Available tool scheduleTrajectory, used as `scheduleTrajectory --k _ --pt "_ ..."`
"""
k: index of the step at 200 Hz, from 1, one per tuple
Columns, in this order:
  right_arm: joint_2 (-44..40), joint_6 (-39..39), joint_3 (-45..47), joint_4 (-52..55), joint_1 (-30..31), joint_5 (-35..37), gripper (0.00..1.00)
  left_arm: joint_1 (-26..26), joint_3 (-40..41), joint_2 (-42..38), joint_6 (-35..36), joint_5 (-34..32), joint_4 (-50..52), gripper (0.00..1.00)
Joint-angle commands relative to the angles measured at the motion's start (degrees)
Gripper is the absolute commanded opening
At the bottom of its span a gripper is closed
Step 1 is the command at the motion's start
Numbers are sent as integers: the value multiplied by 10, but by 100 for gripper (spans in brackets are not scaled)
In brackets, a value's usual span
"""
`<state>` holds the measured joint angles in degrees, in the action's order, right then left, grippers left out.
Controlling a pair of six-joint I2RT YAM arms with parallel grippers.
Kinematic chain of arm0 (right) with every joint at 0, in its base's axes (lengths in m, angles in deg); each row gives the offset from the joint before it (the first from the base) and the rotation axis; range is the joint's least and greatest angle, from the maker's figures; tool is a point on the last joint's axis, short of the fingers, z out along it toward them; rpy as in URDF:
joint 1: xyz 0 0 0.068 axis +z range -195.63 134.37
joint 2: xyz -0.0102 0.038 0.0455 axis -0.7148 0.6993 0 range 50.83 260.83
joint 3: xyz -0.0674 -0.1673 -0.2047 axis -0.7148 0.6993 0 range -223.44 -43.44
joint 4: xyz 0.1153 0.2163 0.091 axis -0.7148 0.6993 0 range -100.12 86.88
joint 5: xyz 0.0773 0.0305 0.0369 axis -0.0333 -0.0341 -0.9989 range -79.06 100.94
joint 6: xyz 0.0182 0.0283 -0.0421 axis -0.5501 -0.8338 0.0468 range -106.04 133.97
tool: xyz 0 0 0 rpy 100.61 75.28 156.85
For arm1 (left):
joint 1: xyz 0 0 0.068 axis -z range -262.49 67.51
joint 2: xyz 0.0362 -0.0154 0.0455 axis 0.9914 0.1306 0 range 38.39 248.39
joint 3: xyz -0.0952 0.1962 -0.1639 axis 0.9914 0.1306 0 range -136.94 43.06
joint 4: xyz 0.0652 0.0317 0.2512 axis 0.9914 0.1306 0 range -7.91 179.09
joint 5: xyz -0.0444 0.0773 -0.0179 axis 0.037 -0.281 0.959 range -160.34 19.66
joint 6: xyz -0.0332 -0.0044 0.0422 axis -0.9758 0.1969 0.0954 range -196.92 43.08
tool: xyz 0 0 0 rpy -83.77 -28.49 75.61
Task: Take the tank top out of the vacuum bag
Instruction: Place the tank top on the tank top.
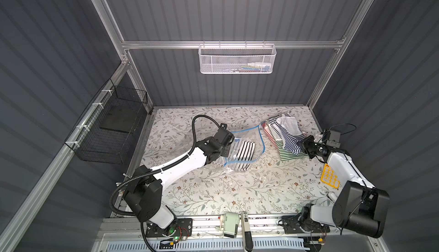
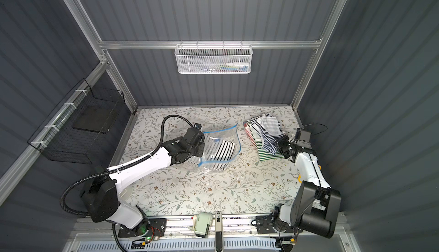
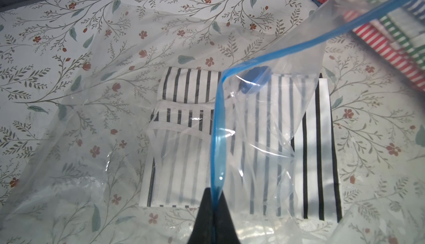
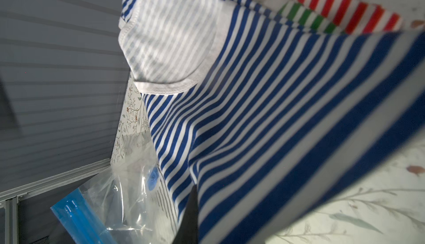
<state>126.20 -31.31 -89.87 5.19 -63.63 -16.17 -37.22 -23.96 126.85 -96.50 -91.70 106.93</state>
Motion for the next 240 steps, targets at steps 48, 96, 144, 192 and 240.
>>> scheduleTrajectory --k 48,96,144,192,240 --pt "4 -42 55 -13 -1 14 41 -4 2 -32 3 8 13 0" --pt "-64 -27 81 31 -19 39 64 -4 9 -34 4 9 8 0" --pt "-187 95 53 166 37 154 64 -4 16 -29 7 12 -3 0" --pt "-54 230 -70 194 201 309 59 -4 15 -21 10 16 -14 0" --pt "109 301 -183 135 263 426 56 -4 26 -41 13 4 -12 0"
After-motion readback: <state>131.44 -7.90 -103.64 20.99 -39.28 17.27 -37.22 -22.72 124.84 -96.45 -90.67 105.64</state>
